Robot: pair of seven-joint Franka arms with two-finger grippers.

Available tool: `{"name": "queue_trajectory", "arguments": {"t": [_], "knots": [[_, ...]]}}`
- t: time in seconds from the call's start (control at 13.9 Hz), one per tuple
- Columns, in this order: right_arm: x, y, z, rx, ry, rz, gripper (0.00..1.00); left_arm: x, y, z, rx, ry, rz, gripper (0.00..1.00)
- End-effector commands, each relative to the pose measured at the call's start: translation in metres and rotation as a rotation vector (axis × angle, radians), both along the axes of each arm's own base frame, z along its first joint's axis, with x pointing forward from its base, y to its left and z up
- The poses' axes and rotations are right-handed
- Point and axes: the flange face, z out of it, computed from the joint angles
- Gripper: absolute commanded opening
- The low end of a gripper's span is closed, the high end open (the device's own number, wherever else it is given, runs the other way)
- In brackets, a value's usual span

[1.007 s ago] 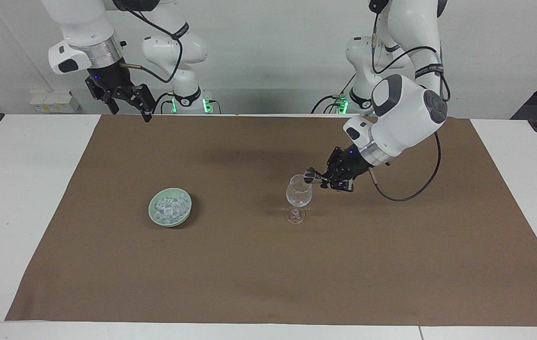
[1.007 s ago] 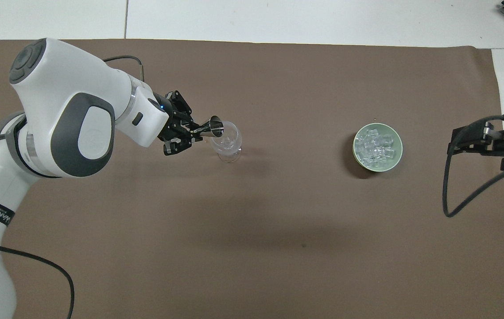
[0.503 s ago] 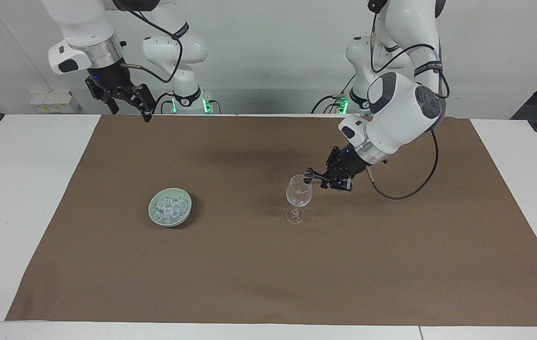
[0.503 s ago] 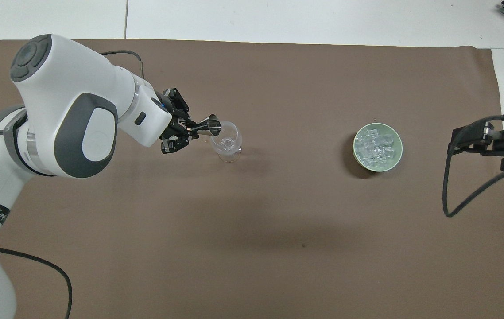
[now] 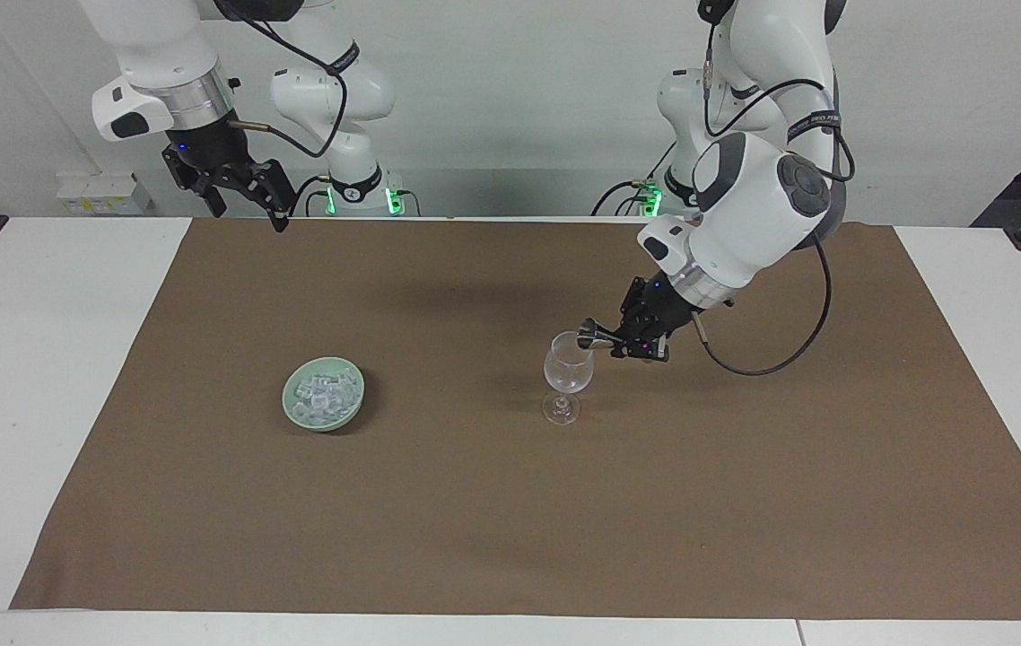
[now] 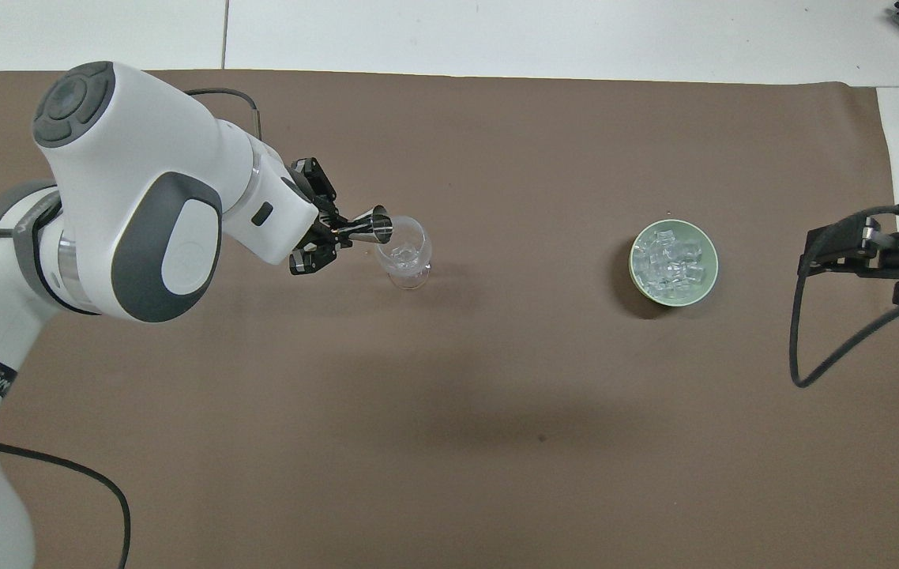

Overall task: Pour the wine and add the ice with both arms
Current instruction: 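Hold the silver cup tilted over the clear cup to pour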

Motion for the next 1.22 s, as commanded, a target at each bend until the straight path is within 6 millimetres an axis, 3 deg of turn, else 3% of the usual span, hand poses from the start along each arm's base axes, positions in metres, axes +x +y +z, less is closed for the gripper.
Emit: {"name": "queue_trajectory", "arguments": {"t": [0.0, 0.79, 1.15], "knots": [[-0.001, -0.003, 0.0, 0.026, -0.011, 0.02, 1.0, -0.004, -0.004, 0.013, 0.039, -0.011, 0.018, 0.0], [-0.001, -0.003, 0.0, 0.026, -0.011, 0.02, 1.0, -0.013, -0.025, 0.028, 0.145, -0.049, 0.004, 0.0], [-0.001, -0.003, 0.0, 0.026, -0.011, 0.02, 1.0, -0.017, -0.035, 0.025, 0.195, -0.054, 0.022, 0.0]]}}
